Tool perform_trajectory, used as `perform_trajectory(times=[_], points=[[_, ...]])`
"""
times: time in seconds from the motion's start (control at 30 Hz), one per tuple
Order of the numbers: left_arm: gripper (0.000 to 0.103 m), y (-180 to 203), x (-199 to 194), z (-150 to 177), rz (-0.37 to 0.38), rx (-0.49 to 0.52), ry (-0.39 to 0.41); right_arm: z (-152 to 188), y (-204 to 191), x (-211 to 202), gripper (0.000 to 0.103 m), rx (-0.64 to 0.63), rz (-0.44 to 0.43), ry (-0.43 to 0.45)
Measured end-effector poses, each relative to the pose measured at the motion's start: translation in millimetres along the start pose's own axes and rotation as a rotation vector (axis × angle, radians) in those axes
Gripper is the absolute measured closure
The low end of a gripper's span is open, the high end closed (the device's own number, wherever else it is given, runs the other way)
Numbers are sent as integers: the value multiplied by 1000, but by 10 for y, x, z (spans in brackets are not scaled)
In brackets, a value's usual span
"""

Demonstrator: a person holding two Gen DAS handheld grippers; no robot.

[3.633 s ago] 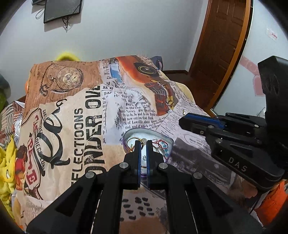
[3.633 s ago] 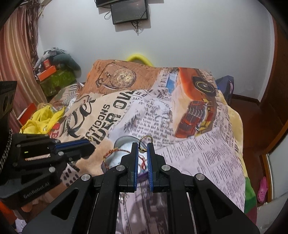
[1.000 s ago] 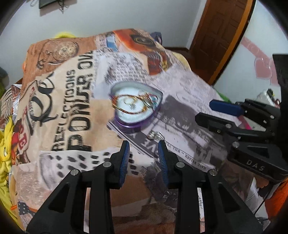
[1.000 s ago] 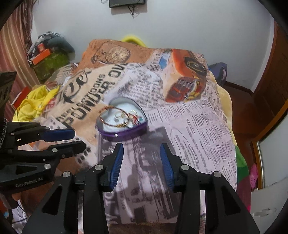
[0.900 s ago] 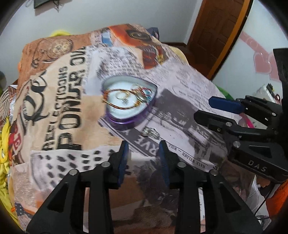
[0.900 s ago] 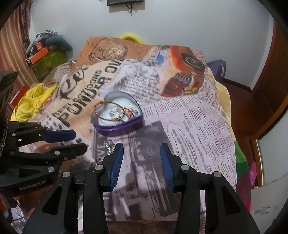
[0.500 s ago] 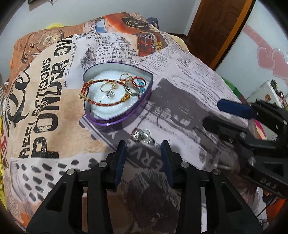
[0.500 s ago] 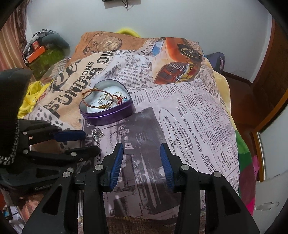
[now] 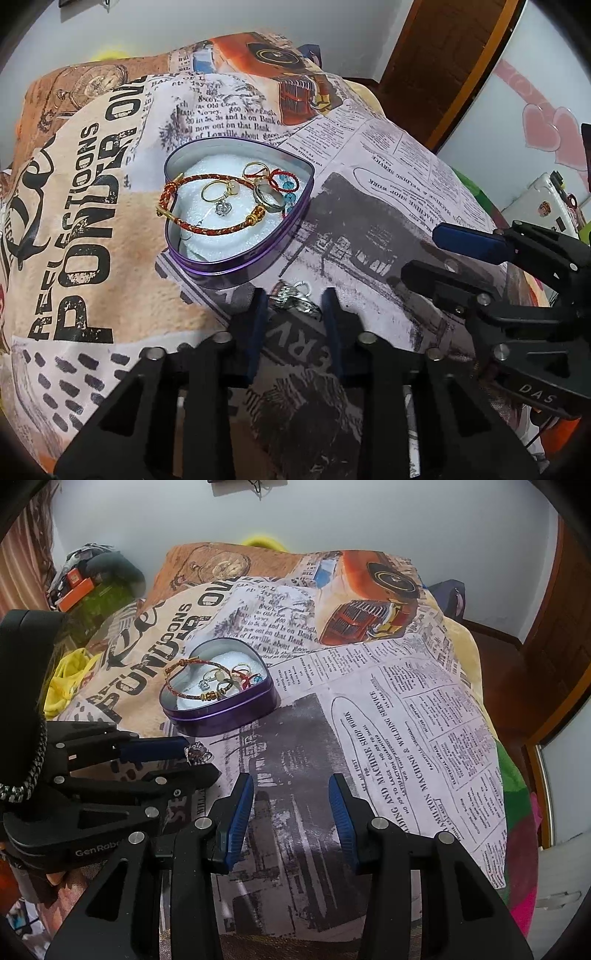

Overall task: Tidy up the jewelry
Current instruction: 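Grasp the silver rings with the left gripper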

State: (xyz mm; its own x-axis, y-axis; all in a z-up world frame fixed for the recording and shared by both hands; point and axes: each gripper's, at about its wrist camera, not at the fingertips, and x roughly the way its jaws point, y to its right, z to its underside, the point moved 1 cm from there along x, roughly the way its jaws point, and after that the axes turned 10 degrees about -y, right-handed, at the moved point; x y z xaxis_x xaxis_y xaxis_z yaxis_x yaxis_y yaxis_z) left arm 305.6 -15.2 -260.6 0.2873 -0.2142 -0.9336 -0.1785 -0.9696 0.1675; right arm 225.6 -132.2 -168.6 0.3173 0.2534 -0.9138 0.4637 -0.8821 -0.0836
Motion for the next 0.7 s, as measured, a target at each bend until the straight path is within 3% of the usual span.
perform_trajectory(times=[0.23,0.7], points=[[75,-49,-42,44,-11,-26,12,-30,-59,-28,64,-25,13,3],[75,-352,-493,326,-66,-69,113,-127,-399,208,64,-92,-13,-45]])
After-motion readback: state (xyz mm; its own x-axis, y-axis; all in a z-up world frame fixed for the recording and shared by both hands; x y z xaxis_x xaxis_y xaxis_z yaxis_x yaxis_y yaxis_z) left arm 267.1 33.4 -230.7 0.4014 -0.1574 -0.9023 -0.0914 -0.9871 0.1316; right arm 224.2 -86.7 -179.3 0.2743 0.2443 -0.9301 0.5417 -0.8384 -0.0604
